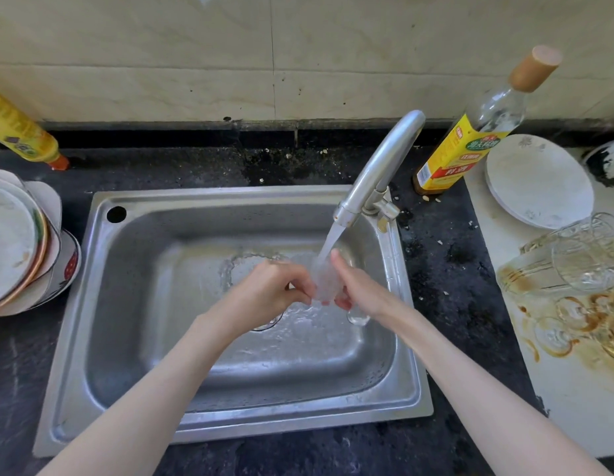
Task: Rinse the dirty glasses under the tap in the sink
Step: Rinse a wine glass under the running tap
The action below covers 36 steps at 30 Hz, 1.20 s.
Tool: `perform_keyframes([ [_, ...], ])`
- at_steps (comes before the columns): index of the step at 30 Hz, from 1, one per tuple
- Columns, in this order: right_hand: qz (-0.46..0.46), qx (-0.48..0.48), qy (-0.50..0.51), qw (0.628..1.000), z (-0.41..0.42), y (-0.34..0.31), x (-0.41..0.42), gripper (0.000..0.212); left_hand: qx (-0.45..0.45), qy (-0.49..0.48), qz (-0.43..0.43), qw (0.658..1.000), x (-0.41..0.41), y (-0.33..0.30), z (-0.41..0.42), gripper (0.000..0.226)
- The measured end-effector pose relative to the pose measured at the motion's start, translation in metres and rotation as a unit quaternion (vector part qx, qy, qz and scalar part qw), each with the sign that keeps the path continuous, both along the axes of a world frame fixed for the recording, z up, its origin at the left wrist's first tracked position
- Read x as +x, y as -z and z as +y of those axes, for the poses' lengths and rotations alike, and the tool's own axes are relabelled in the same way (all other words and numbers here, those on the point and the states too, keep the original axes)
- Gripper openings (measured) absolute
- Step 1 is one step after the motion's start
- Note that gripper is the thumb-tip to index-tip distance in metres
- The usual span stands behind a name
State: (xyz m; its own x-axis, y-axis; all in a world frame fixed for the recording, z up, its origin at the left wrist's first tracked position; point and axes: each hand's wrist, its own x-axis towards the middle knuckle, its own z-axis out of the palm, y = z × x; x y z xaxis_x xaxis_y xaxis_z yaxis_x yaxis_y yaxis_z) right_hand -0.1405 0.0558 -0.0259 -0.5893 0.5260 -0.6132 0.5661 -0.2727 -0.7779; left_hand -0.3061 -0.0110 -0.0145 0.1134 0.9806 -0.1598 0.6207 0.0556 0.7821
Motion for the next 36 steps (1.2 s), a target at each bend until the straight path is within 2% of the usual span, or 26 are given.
perform_keyframes([
  [2,-0.010,0.058,0.019,0.998,-0.004,0.005,-0.004,0.074,-0.017,-0.049,-0.032,0.998,0.003,-0.003,0.000,0.014],
  [4,-0.003,0.069,0.048,0.996,-0.005,0.004,-0.008,0.070,-0.017,-0.014,-0.054,0.998,0.006,-0.009,0.002,0.008],
  [5,0.004,0.050,0.066,0.997,-0.004,0.000,-0.009,0.067,-0.018,0.028,-0.052,0.998,0.005,-0.011,0.003,0.007],
  [7,0.005,-0.028,0.078,0.997,-0.002,-0.004,-0.008,0.080,-0.027,0.092,-0.013,0.995,0.001,-0.009,0.005,0.010],
  [9,-0.015,-0.131,0.042,0.990,0.002,-0.005,-0.003,0.078,-0.034,0.107,0.021,0.993,-0.002,-0.005,0.005,0.010],
  [11,-0.025,-0.185,0.005,0.982,0.006,-0.003,0.000,0.072,-0.032,0.093,0.009,0.995,0.000,-0.004,0.003,0.009],
  [13,-0.017,-0.110,-0.005,0.994,0.002,-0.002,0.001,0.074,-0.047,0.026,-0.030,0.998,0.003,-0.007,0.003,0.010],
  [16,-0.054,0.119,0.000,0.991,-0.013,-0.001,-0.004,0.064,-0.079,-0.094,-0.103,0.987,0.008,-0.012,0.007,0.016],
  [18,-0.085,0.179,0.009,0.980,-0.017,0.006,-0.007,0.071,-0.087,-0.078,-0.124,0.985,0.010,-0.013,0.009,0.016],
  [19,-0.061,0.143,0.039,0.987,-0.014,0.008,-0.007,0.073,-0.085,-0.043,-0.112,0.989,0.010,-0.013,0.009,0.013],
  [21,-0.032,-0.037,0.088,0.995,-0.004,0.004,-0.008,0.075,-0.076,0.034,-0.060,0.995,0.006,-0.008,0.006,0.010],
  [23,-0.041,-0.181,0.058,0.981,0.004,0.001,-0.003,0.081,-0.055,0.080,-0.020,0.995,0.000,-0.004,0.003,0.014],
  [24,-0.037,-0.209,0.033,0.977,0.006,0.000,0.000,0.083,-0.038,0.087,-0.014,0.995,-0.001,-0.004,0.003,0.015],
  [27,-0.013,-0.192,0.029,0.981,0.009,-0.002,-0.004,0.082,-0.007,0.054,-0.018,0.998,-0.001,-0.010,0.008,0.031],
  [31,0.007,0.036,0.082,0.996,-0.006,-0.002,-0.013,0.068,-0.015,-0.004,0.001,1.000,-0.001,-0.011,0.012,0.031],
  [33,0.039,0.029,0.116,0.992,-0.014,0.003,-0.011,0.065,0.012,-0.031,-0.016,0.999,0.002,-0.010,0.008,0.033],
  [36,0.068,-0.083,0.124,0.986,-0.016,0.006,-0.004,0.065,0.110,-0.019,-0.012,0.994,0.003,-0.009,0.002,0.037],
])
